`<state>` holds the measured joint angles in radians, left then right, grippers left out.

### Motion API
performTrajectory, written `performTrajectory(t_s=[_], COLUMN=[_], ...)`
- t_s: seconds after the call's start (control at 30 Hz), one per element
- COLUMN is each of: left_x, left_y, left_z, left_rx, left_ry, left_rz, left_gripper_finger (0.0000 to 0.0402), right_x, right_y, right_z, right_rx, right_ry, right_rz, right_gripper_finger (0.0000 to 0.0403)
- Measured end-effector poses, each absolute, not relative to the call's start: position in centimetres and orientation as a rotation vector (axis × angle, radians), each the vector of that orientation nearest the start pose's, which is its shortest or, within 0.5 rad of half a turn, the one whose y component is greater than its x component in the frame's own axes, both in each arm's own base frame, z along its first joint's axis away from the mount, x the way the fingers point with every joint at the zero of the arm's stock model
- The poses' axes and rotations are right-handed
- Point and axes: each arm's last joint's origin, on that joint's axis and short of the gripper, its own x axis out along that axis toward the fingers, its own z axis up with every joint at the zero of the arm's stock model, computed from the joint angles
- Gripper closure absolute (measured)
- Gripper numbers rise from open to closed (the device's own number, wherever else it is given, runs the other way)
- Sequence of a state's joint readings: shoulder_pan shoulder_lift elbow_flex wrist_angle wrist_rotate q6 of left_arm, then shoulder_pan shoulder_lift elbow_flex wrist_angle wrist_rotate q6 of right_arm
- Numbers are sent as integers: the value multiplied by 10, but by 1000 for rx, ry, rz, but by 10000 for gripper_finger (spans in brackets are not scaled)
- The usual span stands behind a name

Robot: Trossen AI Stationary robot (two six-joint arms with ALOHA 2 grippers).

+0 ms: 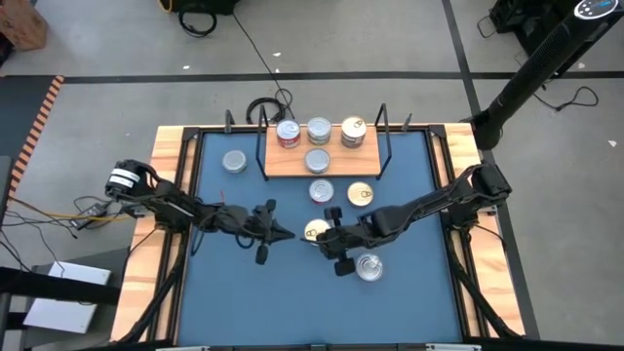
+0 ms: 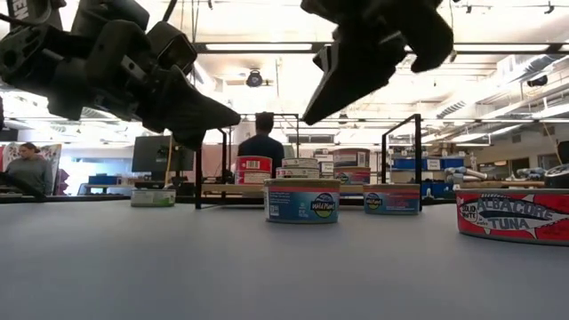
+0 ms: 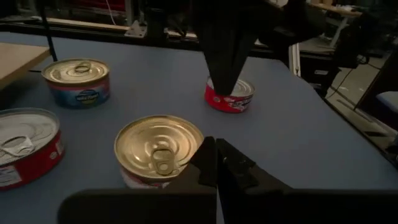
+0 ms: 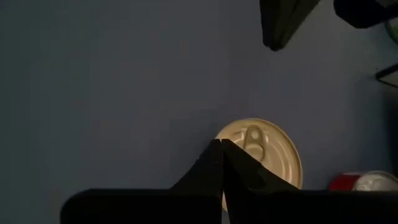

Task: Stack canned seafood by type on shelf
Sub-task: Put the blue tuna can aligned with the stacked blue tuna can on the shelf

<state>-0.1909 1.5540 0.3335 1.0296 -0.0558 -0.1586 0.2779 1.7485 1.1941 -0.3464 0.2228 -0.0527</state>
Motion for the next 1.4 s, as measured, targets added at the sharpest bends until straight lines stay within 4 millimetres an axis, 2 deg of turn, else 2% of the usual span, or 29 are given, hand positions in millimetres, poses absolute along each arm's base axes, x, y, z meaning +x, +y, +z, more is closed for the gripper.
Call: performTrajectory(t_s=[0.13,0.47,0.87,1.07,1.2,1.4], left_x=[239,218,216,217,218,218], left_y=[-44,-39,-39,-35,-34,-34], left_z=[142,146,146,148,147,147], left_rx=[-122,-113,-112,-86,-68,-28], left_ry=[188,160,148,133,138,136], left_rz=[-112,-89,-102,-87,-79,-81], left_gripper_finger=[401,401,400,400,400,400], right_x=[358,360,360,360,362,367], right_y=[92,92,92,92,93,94], right_z=[218,212,212,212,202,175], right_rx=[-237,-234,-226,-206,-212,-267], right_ry=[888,924,924,928,962,1050], right_rz=[77,90,85,75,71,78], right_gripper_finger=[386,394,384,357,332,307])
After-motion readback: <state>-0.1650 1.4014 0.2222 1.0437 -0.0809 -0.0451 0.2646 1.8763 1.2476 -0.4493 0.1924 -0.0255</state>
